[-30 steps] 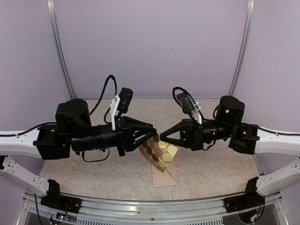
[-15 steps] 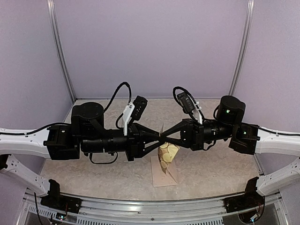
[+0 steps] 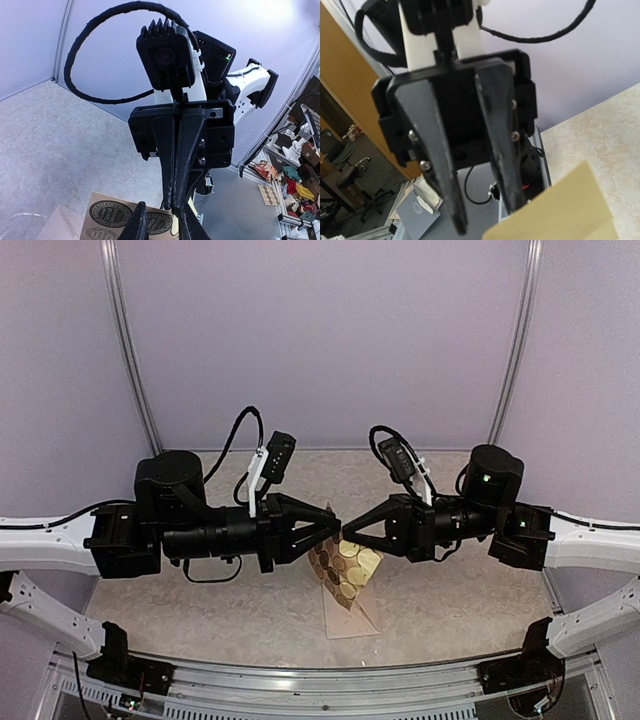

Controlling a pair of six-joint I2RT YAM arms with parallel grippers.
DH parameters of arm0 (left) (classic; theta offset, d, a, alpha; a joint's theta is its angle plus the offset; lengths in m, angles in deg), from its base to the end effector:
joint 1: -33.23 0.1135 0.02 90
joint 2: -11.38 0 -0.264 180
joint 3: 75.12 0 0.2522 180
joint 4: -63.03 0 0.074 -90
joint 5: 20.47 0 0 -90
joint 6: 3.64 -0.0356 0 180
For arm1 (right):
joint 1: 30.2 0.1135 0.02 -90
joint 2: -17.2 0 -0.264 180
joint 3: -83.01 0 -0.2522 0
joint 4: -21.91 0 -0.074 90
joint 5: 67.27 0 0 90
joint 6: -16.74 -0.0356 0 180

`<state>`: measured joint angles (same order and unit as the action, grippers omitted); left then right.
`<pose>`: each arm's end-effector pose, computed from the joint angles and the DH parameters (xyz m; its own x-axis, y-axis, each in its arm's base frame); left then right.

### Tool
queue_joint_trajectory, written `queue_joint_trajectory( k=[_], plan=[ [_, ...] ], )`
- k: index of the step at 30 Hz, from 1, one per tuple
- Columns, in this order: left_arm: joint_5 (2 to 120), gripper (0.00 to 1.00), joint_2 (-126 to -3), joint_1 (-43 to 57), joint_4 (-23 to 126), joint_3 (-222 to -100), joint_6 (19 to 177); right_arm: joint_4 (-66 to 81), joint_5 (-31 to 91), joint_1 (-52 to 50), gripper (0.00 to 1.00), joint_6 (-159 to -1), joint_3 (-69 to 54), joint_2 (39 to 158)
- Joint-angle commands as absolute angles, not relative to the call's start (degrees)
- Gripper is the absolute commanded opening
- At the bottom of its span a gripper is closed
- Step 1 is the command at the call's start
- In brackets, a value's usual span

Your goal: Place the letter into the envelope and seal it

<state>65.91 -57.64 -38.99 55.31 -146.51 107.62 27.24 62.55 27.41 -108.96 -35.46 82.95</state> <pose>0.0854 -0.2735 0.3602 -0.3781 -0.0061 -0.9258 0.8932 0.2604 -0.3665 0.1224 0.2355 0.3376 -0.5702 -0.0621 -0.8192 -0.8113 -0.1145 0.5734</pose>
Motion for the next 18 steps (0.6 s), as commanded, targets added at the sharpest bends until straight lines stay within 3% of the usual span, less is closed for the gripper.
queue_joint_trajectory(
  k=[1,18],
  plan=[
    [64.21,0.20,-57.41,-38.70,57.09,-146.00,108.32,27.51,62.82,27.89,0.00,-109.33,-35.95,81.38],
    [63.32,0.27,-59.16,-38.67,56.57,-146.62,108.70,28.09,63.60,27.90,0.00,-109.57,-35.95,81.35]
  ],
)
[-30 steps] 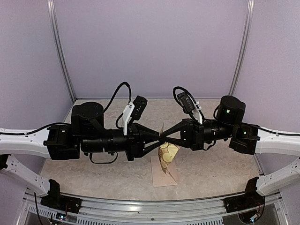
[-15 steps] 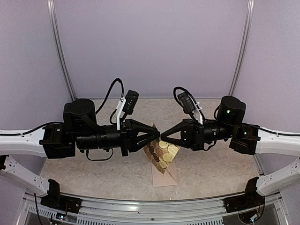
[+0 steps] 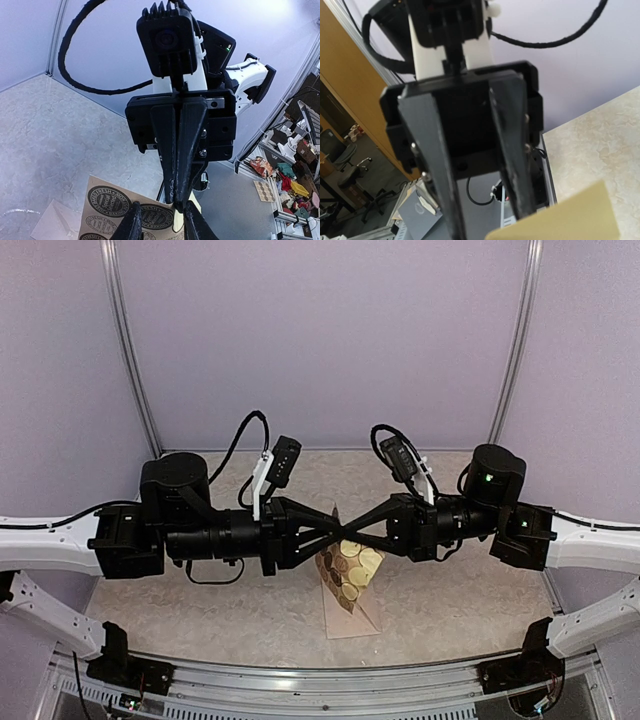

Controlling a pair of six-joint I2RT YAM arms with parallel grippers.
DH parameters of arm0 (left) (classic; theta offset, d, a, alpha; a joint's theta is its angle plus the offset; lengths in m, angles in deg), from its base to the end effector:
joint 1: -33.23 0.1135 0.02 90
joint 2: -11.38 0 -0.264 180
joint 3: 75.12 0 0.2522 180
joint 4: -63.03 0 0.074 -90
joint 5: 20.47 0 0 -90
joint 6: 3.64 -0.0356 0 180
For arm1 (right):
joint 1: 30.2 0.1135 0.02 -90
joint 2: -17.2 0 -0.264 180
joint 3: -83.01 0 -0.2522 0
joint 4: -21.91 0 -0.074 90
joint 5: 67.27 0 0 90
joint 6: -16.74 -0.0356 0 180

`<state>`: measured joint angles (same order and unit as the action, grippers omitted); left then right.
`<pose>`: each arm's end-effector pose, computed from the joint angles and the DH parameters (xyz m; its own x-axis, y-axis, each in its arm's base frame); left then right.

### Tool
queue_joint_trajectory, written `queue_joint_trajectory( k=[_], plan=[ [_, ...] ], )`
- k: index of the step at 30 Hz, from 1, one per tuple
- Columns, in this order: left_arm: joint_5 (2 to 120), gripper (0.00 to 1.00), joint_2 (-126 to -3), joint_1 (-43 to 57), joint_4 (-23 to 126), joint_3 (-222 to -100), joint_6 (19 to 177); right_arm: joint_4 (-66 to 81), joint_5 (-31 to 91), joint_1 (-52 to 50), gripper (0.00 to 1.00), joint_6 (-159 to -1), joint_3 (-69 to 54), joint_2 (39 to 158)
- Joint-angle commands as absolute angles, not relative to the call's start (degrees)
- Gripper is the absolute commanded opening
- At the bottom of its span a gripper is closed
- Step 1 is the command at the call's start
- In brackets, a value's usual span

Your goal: Place the letter into the envelope and seal it

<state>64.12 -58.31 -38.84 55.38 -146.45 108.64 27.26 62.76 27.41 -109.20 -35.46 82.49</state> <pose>0.0859 -0.2763 0.3568 -0.3999 0.0098 -0.9165 0.8910 0.2388 -0.3862 0.1213 0.2339 0.3396 -0.5696 -0.0589 -0.8198 -0.8111 -0.1212 0.5723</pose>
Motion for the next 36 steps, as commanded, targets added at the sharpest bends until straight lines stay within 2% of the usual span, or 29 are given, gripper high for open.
queue_joint_trajectory(
  k=[1,26,36],
  plan=[
    [63.37,0.26,-59.24,-38.68,56.56,-146.63,108.69,28.10,63.60,27.85,0.00,-109.59,-35.95,81.32],
    [63.90,0.17,-59.24,-38.40,57.18,-145.67,109.00,29.77,64.29,27.90,0.00,-110.45,-36.78,80.05],
    [63.96,0.09,-59.42,-38.40,56.73,-145.93,108.96,29.50,63.61,27.83,0.00,-110.43,-37.00,80.13]
  ],
)
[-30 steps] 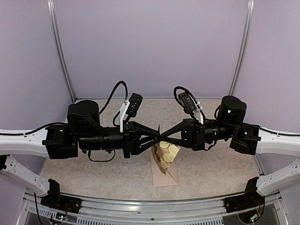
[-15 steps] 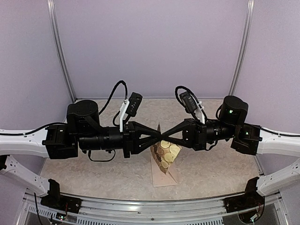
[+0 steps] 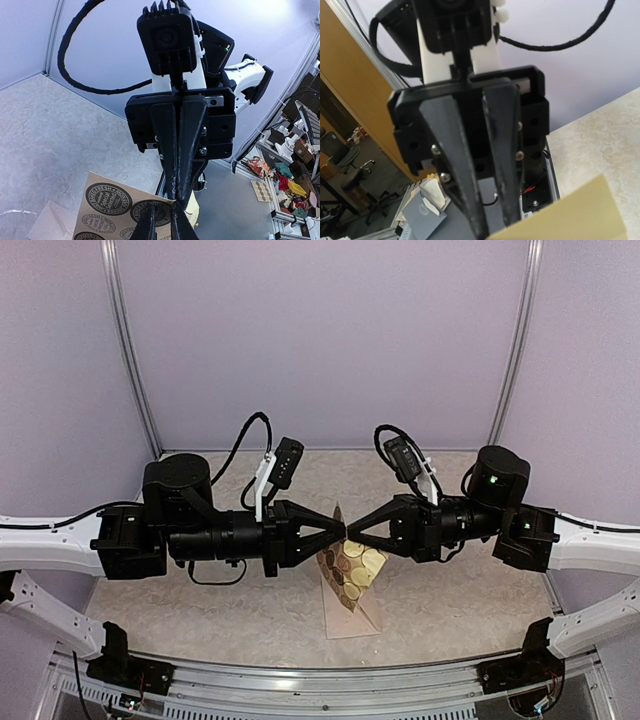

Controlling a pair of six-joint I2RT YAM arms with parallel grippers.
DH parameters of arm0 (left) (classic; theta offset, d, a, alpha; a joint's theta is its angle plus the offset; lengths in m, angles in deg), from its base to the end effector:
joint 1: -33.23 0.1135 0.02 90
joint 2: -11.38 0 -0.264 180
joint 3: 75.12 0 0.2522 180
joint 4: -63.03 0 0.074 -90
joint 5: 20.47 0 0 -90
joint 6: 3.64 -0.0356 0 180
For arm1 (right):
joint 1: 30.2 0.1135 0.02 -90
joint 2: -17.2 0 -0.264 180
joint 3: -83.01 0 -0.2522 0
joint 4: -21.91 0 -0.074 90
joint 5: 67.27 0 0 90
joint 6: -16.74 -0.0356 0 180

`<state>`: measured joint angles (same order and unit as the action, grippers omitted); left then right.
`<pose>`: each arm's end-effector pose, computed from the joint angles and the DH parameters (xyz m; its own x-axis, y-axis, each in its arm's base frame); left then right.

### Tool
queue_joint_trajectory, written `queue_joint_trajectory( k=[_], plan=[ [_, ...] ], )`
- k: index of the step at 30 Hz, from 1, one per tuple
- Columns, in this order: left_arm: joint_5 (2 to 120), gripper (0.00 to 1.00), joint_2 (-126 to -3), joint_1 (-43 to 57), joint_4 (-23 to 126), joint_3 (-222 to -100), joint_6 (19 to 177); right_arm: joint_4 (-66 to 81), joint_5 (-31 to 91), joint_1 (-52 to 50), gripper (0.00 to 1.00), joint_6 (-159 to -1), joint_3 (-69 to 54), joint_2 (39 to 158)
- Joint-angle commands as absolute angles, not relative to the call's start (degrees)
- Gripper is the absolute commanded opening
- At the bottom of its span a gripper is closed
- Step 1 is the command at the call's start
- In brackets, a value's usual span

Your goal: Place the letter into the envelope and seal it

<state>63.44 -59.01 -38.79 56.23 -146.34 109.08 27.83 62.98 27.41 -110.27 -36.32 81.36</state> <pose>0.0867 -0.2793 0.3545 -0.4075 0.0115 -0.9131 0.8900 0.2288 -0.3943 0.1186 0.2300 0.3400 -0.5780 -0.0534 -0.8143 -0.8045 -0.1304 0.5795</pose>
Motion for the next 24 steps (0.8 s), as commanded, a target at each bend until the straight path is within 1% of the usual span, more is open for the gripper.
queue_joint_trajectory(
  k=[1,4,12,24],
  plan=[
    [64.14,0.08,-59.45,-38.42,56.60,-145.93,108.99,29.46,63.60,27.89,0.00,-110.41,-37.00,80.06],
    [64.46,0.05,-59.46,-38.40,56.20,-145.93,109.20,29.27,63.31,27.90,0.00,-110.23,-37.08,79.83],
    [64.92,0.00,-59.55,-38.44,55.33,-146.10,109.39,29.02,62.58,27.84,0.00,-110.20,-37.36,79.69],
    [68.87,0.00,-58.85,-38.42,52.38,-145.99,110.08,27.66,60.70,27.87,0.00,-109.85,-37.44,79.02]
  ],
)
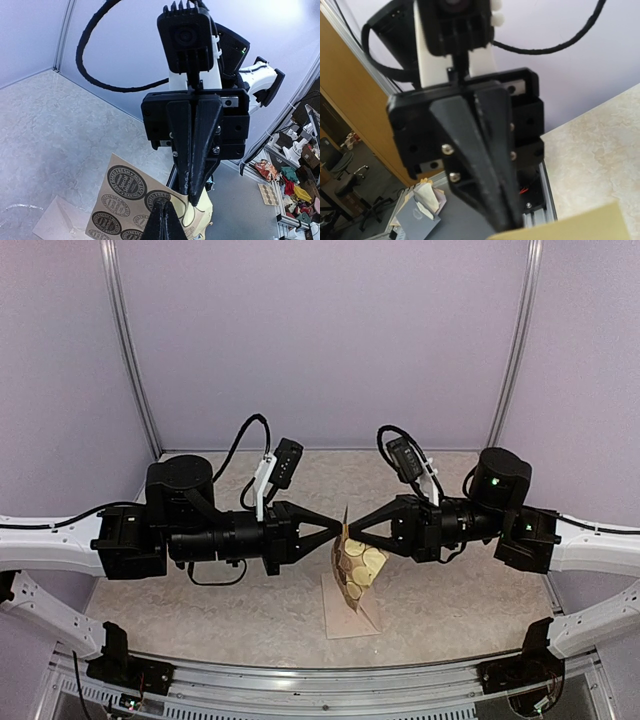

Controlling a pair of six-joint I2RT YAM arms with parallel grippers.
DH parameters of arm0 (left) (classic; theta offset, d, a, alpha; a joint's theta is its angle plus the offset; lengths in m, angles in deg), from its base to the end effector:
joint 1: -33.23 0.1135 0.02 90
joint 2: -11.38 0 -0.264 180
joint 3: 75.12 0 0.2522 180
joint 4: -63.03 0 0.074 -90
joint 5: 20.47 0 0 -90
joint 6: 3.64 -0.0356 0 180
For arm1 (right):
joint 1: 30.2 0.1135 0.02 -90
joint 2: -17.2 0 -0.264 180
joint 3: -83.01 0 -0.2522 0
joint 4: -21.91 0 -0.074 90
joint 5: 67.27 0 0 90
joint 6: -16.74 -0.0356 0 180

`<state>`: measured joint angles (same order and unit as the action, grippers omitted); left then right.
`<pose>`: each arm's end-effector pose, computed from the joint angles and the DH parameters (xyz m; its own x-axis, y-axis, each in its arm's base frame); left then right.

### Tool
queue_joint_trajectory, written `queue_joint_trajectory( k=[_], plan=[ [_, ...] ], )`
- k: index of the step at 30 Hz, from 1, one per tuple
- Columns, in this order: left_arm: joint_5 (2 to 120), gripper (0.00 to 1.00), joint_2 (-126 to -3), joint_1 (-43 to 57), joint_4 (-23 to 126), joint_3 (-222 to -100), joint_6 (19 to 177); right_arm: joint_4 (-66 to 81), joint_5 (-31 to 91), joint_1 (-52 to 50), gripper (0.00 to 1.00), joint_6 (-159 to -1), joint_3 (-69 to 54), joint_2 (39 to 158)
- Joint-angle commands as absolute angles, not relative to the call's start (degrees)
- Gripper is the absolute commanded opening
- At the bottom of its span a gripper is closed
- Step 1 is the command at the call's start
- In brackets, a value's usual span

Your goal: Place the letter into the envelope and seal it

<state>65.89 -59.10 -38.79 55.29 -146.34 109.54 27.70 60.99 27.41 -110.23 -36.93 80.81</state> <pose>0.0882 -0.2791 0.3522 -0.4159 0.0089 -0.9094 0.8757 0.2737 -0.3978 0.1187 0.2282 0.3384 -0.5814 -0.0349 -0.8129 -0.8072 -0.1012 0.5816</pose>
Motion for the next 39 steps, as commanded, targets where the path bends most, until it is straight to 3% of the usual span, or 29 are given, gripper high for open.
queue_joint_trajectory(
  k=[1,37,39],
  plan=[
    [69.34,0.00,-58.73,-38.40,51.92,-146.01,110.13,27.66,60.64,27.89,0.00,-109.90,-37.48,78.97],
    [69.92,0.00,-50.29,-36.73,48.73,-141.87,111.91,24.32,53.99,27.81,0.00,-109.26,-38.36,79.04],
    [68.11,0.05,-50.15,-36.64,48.84,-141.44,112.10,24.49,54.09,27.73,0.00,-109.35,-38.45,79.09]
  ],
)
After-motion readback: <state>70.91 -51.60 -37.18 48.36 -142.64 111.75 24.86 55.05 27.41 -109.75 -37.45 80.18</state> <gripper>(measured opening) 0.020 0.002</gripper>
